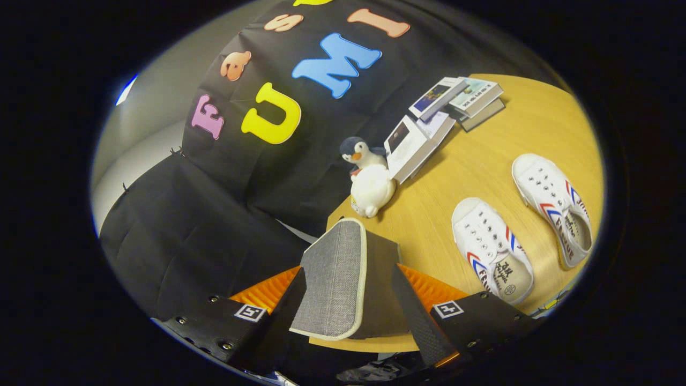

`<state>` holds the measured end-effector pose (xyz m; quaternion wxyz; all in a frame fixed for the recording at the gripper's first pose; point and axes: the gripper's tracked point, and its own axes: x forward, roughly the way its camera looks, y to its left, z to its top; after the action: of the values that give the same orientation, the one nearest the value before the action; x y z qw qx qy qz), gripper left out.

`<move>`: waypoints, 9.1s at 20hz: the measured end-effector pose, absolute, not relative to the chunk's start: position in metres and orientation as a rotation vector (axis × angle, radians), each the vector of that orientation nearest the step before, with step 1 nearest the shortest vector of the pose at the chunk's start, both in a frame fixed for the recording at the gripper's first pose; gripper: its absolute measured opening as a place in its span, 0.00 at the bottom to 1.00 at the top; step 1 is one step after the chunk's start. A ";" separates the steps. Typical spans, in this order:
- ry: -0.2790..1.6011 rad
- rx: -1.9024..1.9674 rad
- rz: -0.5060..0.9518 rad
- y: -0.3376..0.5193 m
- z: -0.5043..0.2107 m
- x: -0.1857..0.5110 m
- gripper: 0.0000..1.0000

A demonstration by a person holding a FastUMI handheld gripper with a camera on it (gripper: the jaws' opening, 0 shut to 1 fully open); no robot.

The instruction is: Open the storage box then place both shoes into the box .Put the left shoe in first, then the right shoe, with the right side of both shoes facing outward in a uniform manner.

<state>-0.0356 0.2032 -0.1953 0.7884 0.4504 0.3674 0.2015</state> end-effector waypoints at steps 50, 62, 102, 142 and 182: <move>0.913 0.975 0.777 0.347 -0.087 -0.033 0.01; 0.855 0.790 0.910 0.458 -0.059 -0.055 0.07; 0.650 0.369 0.475 0.172 -0.144 0.031 0.97; 1.278 0.205 0.331 0.082 -0.397 -0.004 0.84; 1.141 0.731 0.413 0.258 -0.201 0.026 0.00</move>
<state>0.0262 0.2583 -0.2006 0.7595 0.3357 0.5238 0.1898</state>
